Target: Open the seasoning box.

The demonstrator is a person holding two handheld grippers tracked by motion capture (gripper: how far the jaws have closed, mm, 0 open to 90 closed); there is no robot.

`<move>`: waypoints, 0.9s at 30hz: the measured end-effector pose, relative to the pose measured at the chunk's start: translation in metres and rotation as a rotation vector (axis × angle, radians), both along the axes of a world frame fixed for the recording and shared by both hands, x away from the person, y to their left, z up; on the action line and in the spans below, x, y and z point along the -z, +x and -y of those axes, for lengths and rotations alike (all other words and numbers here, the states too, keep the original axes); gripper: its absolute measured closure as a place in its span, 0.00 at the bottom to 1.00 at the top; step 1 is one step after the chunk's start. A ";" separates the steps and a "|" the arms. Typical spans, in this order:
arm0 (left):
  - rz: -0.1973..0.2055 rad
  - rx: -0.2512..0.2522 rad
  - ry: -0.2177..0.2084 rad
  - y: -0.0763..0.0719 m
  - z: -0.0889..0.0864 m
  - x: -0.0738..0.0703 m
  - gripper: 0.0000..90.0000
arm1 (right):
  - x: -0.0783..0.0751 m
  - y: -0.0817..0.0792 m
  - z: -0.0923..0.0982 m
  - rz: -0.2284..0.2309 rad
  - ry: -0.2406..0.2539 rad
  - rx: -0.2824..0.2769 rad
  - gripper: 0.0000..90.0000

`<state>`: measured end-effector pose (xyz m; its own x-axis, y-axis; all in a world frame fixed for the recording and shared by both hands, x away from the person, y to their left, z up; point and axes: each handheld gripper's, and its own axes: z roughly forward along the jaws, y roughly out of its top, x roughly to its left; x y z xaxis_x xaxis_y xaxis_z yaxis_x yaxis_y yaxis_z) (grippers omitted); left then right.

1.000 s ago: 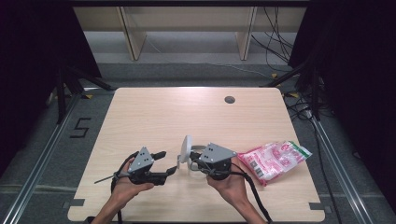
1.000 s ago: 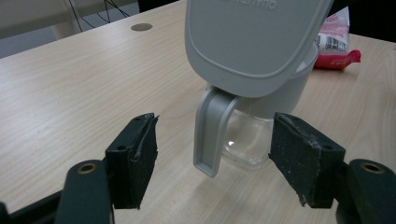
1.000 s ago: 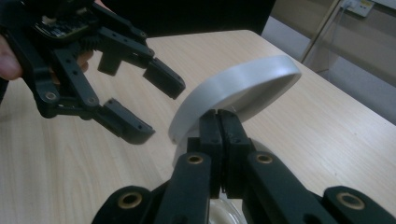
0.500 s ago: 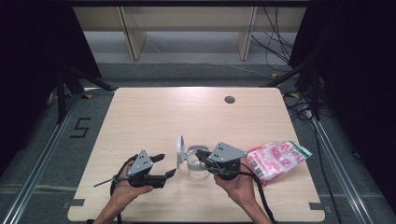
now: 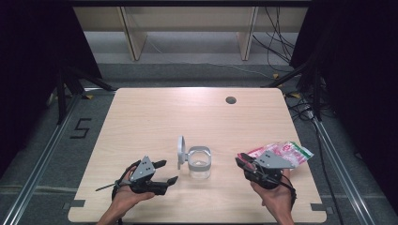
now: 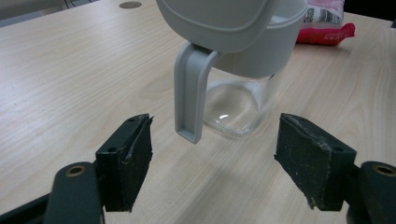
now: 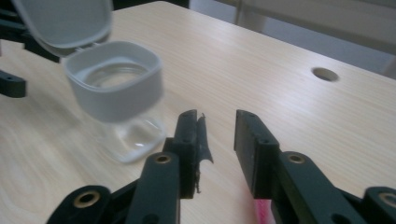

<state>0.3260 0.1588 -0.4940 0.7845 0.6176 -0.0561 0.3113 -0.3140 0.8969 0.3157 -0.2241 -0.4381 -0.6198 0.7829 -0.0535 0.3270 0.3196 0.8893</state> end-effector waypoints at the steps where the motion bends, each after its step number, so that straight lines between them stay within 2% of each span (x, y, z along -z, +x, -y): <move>1: 0.003 0.006 0.008 0.000 0.000 0.001 0.29 | 0.001 -0.003 0.013 0.008 -0.008 0.030 0.76; 2: 0.001 0.000 0.010 -0.001 0.001 0.001 0.29 | 0.001 -0.003 0.013 0.008 -0.008 0.030 0.76; 4: -0.002 0.007 0.013 0.000 0.001 0.002 0.29 | 0.004 -0.008 0.025 -0.008 0.002 0.066 0.75; 6: -0.002 0.004 0.016 -0.001 0.001 0.002 0.29 | 0.004 -0.009 0.030 -0.005 -0.007 0.071 0.74; 7: -0.002 0.002 0.016 -0.001 0.001 0.001 0.29 | 0.007 -0.012 0.040 -0.006 0.024 0.123 0.73; 8: -0.002 0.002 0.015 -0.001 0.001 0.001 0.29 | 0.007 -0.015 0.044 -0.034 0.026 0.142 0.73; 9: -0.001 0.002 0.017 -0.001 0.001 0.002 0.29 | 0.009 -0.013 0.048 -0.008 0.033 0.138 0.73; 10: -0.001 0.002 0.017 -0.001 0.001 0.002 0.29 | 0.008 -0.017 0.049 -0.043 0.064 0.177 0.72; 11: 0.000 0.009 0.023 0.000 0.000 0.002 0.29 | 0.009 -0.017 0.055 -0.026 0.061 0.173 0.71; 12: -0.005 0.006 0.010 -0.001 0.001 0.002 0.29 | 0.009 -0.020 0.056 -0.051 0.069 0.204 0.70; 13: -0.004 0.002 0.014 -0.001 0.001 0.002 0.29 | 0.010 -0.020 0.058 -0.040 0.085 0.219 0.70; 16: -0.008 0.007 0.010 0.000 0.001 0.002 0.29 | 0.011 -0.022 0.064 -0.042 0.077 0.241 0.67; 17: -0.002 0.005 0.012 0.000 0.001 0.003 0.29 | 0.012 -0.023 0.065 -0.042 0.088 0.267 0.66; 18: -0.005 0.009 0.012 -0.001 0.000 0.003 0.29 | 0.013 -0.022 0.071 -0.008 0.036 0.254 0.65; 19: -0.006 0.008 0.009 -0.001 0.000 0.003 0.29 | 0.015 -0.026 0.073 -0.051 0.092 0.309 0.63; 22: -0.006 0.003 0.010 -0.001 0.001 0.002 0.29 | 0.017 -0.026 0.079 -0.031 0.081 0.309 0.60; 23: -0.007 0.007 0.015 -0.001 0.000 0.003 0.29 | 0.017 -0.029 0.079 -0.047 0.100 0.339 0.59; 24: -0.006 0.008 0.009 -0.001 0.001 0.003 0.29 | 0.017 -0.029 0.083 -0.041 0.099 0.339 0.56; 25: -0.006 0.011 0.012 -0.001 0.001 0.003 0.29 | 0.019 -0.029 0.086 -0.034 0.095 0.375 0.54; 26: -0.006 0.011 0.012 -0.001 0.001 0.003 0.29 | 0.019 -0.029 0.086 -0.034 0.095 0.375 0.54; 27: 0.000 0.015 0.018 -0.001 0.001 0.003 0.29 | 0.021 -0.032 0.090 -0.056 0.104 0.404 0.53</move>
<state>0.3254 0.1575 -0.4969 0.7936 0.6067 -0.0452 0.3063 -0.3343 0.8913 0.2838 -0.3137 -0.4588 -0.2620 0.9630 0.0634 0.4563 0.0658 0.8874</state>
